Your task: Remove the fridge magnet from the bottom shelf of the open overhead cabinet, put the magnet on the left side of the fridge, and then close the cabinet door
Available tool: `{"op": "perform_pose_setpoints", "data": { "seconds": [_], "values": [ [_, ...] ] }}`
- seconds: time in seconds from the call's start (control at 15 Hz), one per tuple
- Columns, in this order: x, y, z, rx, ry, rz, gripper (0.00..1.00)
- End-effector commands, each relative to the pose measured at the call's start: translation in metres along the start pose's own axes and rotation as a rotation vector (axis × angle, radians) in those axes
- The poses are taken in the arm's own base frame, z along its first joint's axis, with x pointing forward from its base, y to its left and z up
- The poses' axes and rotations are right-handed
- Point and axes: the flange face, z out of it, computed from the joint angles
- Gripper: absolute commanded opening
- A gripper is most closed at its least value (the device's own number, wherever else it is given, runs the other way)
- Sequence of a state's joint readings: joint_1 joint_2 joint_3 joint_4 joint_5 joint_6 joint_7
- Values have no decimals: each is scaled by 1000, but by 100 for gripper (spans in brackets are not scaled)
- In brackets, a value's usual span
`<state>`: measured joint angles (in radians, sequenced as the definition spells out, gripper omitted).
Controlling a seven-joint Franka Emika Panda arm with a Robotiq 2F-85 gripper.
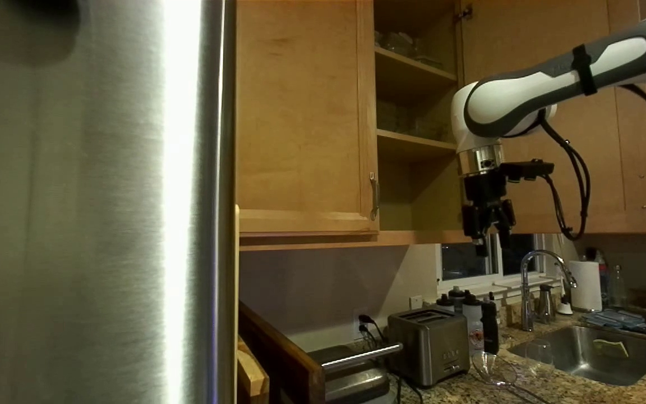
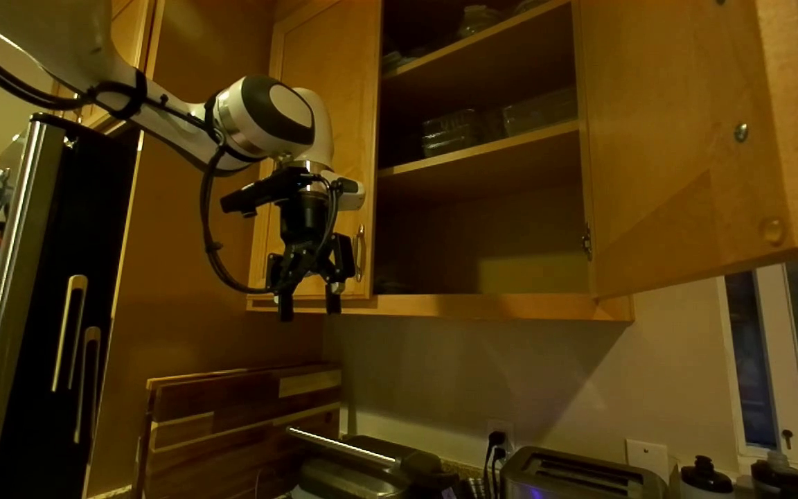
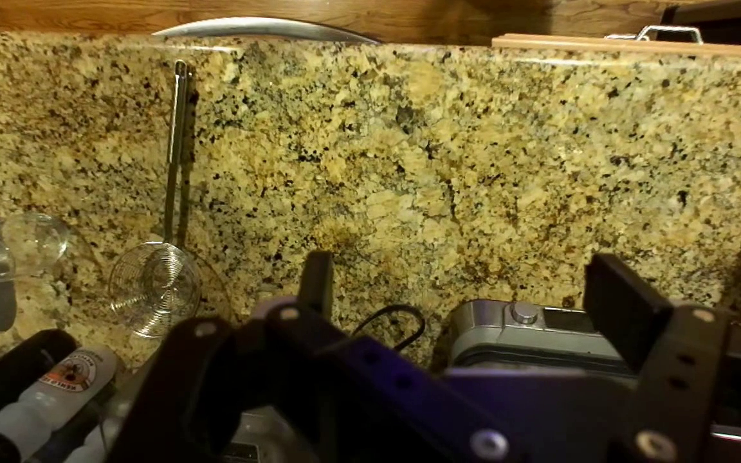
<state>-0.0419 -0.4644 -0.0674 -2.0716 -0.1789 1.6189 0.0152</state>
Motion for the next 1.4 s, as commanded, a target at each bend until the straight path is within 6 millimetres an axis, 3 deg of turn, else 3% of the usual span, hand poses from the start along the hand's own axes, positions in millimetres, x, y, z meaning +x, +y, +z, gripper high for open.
{"op": "perform_pose_setpoints", "data": {
  "seconds": [0.0,0.4,1.07,1.33],
  "values": [
    [0,0,-1,0,-1,0,100],
    [-22,33,3,-144,70,-64,100],
    [-73,153,26,-93,298,-183,100],
    [-99,186,35,-95,331,-84,100]
  ]
}}
